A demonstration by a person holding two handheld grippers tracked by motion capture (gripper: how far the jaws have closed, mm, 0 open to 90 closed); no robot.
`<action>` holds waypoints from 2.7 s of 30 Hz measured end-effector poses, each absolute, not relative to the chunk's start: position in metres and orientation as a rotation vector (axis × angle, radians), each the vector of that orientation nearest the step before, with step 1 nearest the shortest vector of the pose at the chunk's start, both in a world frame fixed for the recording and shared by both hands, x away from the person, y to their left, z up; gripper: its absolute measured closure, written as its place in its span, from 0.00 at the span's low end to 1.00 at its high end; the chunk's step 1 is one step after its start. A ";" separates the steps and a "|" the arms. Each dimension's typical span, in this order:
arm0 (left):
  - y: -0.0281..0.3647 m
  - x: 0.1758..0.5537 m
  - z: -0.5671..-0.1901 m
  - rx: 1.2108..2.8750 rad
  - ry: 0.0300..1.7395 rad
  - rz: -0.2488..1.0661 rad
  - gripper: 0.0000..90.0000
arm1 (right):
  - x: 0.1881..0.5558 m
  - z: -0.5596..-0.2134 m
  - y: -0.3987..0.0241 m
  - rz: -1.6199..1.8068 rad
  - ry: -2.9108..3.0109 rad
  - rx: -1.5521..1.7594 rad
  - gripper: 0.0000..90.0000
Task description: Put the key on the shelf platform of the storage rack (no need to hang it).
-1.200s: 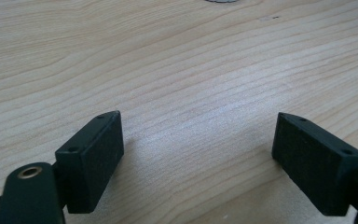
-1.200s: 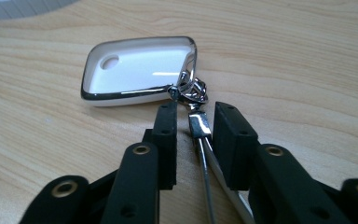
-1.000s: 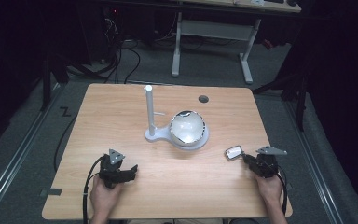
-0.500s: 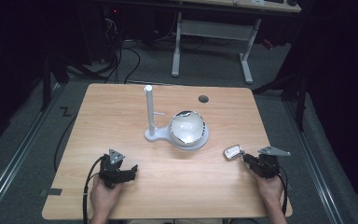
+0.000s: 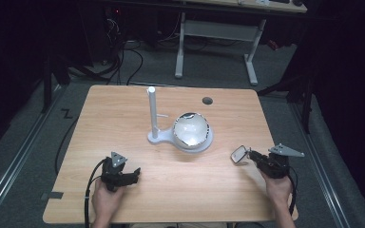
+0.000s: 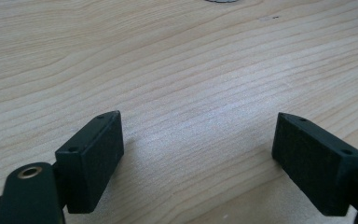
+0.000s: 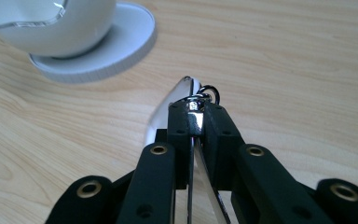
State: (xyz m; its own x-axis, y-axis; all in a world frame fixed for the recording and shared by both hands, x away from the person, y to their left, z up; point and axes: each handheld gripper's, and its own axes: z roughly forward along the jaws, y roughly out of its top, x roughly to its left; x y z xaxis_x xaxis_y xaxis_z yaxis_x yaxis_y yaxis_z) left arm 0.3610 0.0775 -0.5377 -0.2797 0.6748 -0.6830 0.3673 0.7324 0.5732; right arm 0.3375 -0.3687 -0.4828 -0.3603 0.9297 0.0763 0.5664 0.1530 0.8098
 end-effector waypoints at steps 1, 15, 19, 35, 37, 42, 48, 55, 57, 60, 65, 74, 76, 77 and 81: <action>0.077 0.361 -0.538 0.802 1.899 0.372 0.19 | 0.337 -0.481 -0.368 1.095 1.990 1.416 0.91; 0.077 0.361 -0.538 0.801 1.899 0.371 0.19 | 0.330 -0.447 -0.355 1.209 1.986 1.323 0.91; 0.078 0.361 -0.538 0.803 1.898 0.372 0.19 | 0.329 -0.442 -0.350 1.231 1.994 1.301 0.91; 0.078 0.361 -0.538 0.804 1.897 0.372 0.19 | 0.332 -0.436 -0.324 1.283 2.065 1.236 0.91; 0.078 0.361 -0.538 0.804 1.897 0.372 0.19 | 0.333 -0.435 -0.321 1.290 2.072 1.224 0.91; 0.078 0.361 -0.538 0.803 1.897 0.372 0.19 | 0.335 -0.433 -0.312 1.320 2.093 1.201 0.91; 0.078 0.361 -0.538 0.803 1.898 0.372 0.19 | 0.336 -0.430 -0.302 1.327 2.123 1.171 0.91; 0.077 0.361 -0.537 0.792 1.905 0.370 0.19 | 0.339 -0.424 -0.292 1.350 2.127 1.144 0.91; 0.077 0.361 -0.537 0.784 1.913 0.368 0.19 | 0.340 -0.424 -0.289 1.366 2.128 1.148 0.91; 0.077 0.361 -0.537 0.784 1.912 0.369 0.19 | 0.342 -0.425 -0.285 1.373 2.136 1.143 0.91; 0.076 0.361 -0.537 0.778 1.915 0.367 0.19 | 0.346 -0.421 -0.278 1.388 2.151 1.120 0.91; 0.076 0.361 -0.537 0.776 1.917 0.366 0.19 | 0.354 -0.412 -0.264 1.404 2.171 1.080 0.91; 0.076 0.361 -0.537 0.775 1.917 0.366 0.19 | 0.355 -0.409 -0.262 1.407 2.172 1.069 0.91; 0.076 0.361 -0.537 0.776 1.916 0.366 0.19 | 0.356 -0.408 -0.261 1.413 2.169 1.068 0.91; 0.076 0.361 -0.537 0.776 1.917 0.366 0.19 | 0.363 -0.405 -0.258 1.408 2.181 1.065 0.91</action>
State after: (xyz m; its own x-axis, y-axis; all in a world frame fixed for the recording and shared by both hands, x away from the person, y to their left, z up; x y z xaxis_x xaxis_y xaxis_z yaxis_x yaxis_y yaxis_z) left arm 0.3609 0.0762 -0.5369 -0.2995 0.6579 -0.6910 0.3570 0.7489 0.5583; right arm 0.3629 -0.2577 -0.4047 -0.6638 0.7391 0.1144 0.4085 0.2302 0.8833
